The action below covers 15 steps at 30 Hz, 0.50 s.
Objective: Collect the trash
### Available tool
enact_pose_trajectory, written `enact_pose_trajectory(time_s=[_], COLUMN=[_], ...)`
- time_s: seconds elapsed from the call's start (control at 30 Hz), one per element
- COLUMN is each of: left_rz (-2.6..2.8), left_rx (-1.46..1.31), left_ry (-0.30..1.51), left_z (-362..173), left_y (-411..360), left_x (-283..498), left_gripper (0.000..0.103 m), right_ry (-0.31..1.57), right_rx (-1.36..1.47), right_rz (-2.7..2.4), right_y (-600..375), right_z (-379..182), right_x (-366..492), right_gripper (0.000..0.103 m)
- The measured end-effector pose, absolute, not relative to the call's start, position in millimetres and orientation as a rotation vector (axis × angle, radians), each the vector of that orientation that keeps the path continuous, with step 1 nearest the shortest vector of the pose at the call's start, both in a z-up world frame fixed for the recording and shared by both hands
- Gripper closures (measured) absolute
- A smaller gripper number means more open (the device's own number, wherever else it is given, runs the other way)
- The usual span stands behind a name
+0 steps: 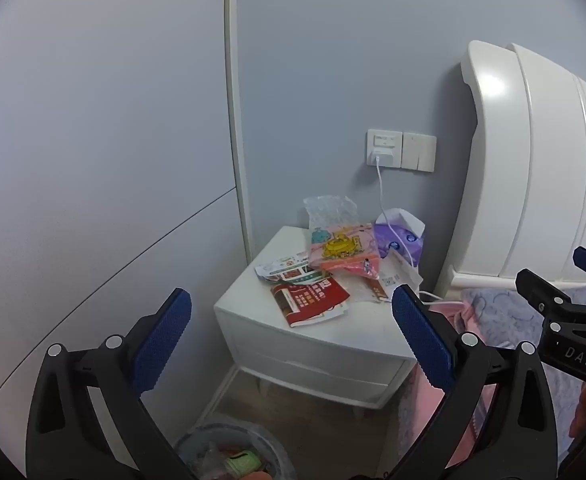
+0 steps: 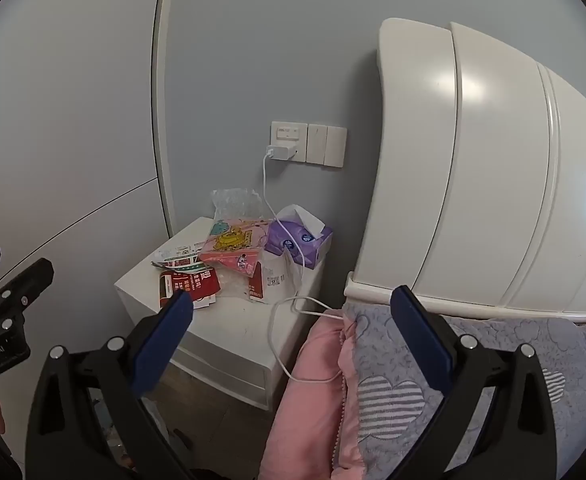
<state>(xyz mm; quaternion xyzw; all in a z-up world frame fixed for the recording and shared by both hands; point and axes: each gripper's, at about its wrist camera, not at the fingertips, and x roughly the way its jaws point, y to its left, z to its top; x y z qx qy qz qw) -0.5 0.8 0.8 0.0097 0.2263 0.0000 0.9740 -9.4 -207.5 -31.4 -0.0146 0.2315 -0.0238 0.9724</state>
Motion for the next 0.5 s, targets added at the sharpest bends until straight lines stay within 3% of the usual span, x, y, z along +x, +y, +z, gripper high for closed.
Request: enact_pose_trajectory(time_s=[0.5], left_rz=[0.016], left_rx=[0.03], left_ry=[0.48], left_z=[-4], left_y=[-5], left_x=[2], left_gripper=[0.006], right_ry=[0.475], right_rx=[-0.022], right_rz=[-0.047], right_y=[-209], right_z=[-29], right_x=[-9], right_gripper=[0.007])
